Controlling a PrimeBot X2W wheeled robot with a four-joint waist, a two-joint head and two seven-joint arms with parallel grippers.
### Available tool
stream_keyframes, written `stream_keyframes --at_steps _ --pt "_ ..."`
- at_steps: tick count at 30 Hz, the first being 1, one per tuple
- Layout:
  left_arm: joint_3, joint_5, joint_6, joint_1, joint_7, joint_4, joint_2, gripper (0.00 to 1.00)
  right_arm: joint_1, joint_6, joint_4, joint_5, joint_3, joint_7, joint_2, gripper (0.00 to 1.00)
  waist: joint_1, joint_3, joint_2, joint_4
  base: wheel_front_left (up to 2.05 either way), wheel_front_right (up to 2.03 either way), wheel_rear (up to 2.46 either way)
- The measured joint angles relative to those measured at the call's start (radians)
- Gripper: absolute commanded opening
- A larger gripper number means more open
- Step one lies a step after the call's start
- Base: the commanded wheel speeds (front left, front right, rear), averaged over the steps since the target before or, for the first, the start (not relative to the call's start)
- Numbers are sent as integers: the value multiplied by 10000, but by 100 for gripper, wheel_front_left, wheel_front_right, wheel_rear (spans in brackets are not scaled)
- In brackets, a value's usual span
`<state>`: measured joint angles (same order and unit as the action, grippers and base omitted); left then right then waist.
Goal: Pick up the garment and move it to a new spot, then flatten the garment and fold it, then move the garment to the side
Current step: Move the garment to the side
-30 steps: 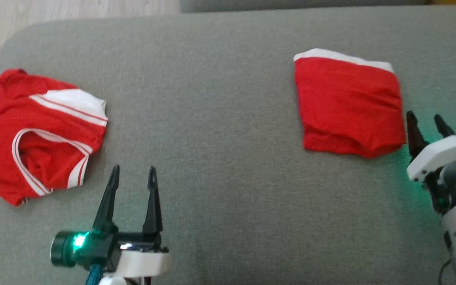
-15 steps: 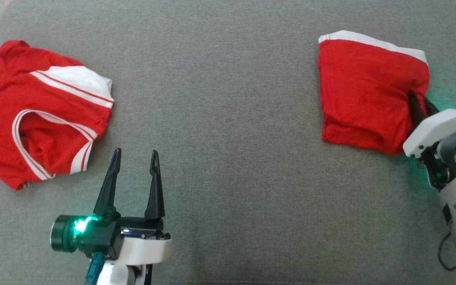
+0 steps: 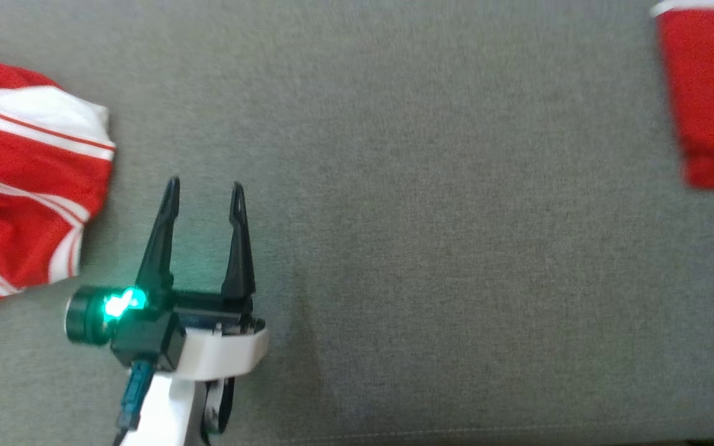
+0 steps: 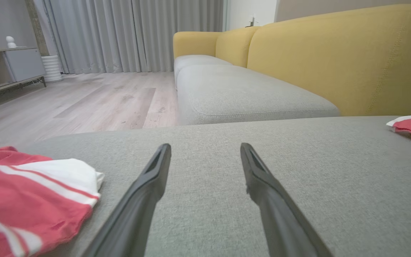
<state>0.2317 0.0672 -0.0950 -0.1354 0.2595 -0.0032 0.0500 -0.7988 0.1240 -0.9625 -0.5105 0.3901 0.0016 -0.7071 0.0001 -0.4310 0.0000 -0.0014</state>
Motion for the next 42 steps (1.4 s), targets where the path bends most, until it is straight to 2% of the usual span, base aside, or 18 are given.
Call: stream_keyframes --at_steps 5,11,12,16,19,24,25,30,36,42 --pt "54 -73 169 -628 0 -107 -12 100 -789 0 171 1072 -211 -17 -1129 0 1 -920 0 -187 0 0 0" --pt "217 -171 290 -1136 0 -123 -13 100 -1347 0 571 2205 -585 31 -1453 0 3 -1641 0 -336 0 0 0" --pt "244 -171 337 -1199 0 -121 -13 100 -1381 0 625 2426 -748 77 -1455 100 3 -1718 0 -359 0 0 0" --pt "311 -167 336 -1407 0 -63 -15 100 -1392 0 675 3440 -1641 44 -1394 100 2 -1680 0 -342 0 0 0" --pt "324 -144 326 -1423 2 -6 -15 100 -1305 0 681 3814 -2326 65 -798 100 -2 -1334 0 -289 0 0 0" --pt "234 -144 209 -959 2 169 -19 100 -235 0 782 4169 -3127 -253 1016 100 -2 -371 0 -248 0 0 0" --pt "138 -142 144 -529 2 295 -19 100 438 0 834 4111 -3356 -556 1791 100 -2 126 0 -246 0 0 0" --pt "-159 44 56 359 0 859 -13 100 2091 0 911 3551 -3352 -1561 3664 100 -2 1526 0 -250 0 0 0" --pt "-226 391 6 1263 0 1528 -12 100 4243 0 1104 2989 -3095 -2456 5018 100 -3 3333 1 -204 0 0 0" --pt "-234 474 -107 1631 0 1676 2 100 6457 0 4742 3413 -3766 -2502 5962 100 -3 4680 1 -57 0 0 0"
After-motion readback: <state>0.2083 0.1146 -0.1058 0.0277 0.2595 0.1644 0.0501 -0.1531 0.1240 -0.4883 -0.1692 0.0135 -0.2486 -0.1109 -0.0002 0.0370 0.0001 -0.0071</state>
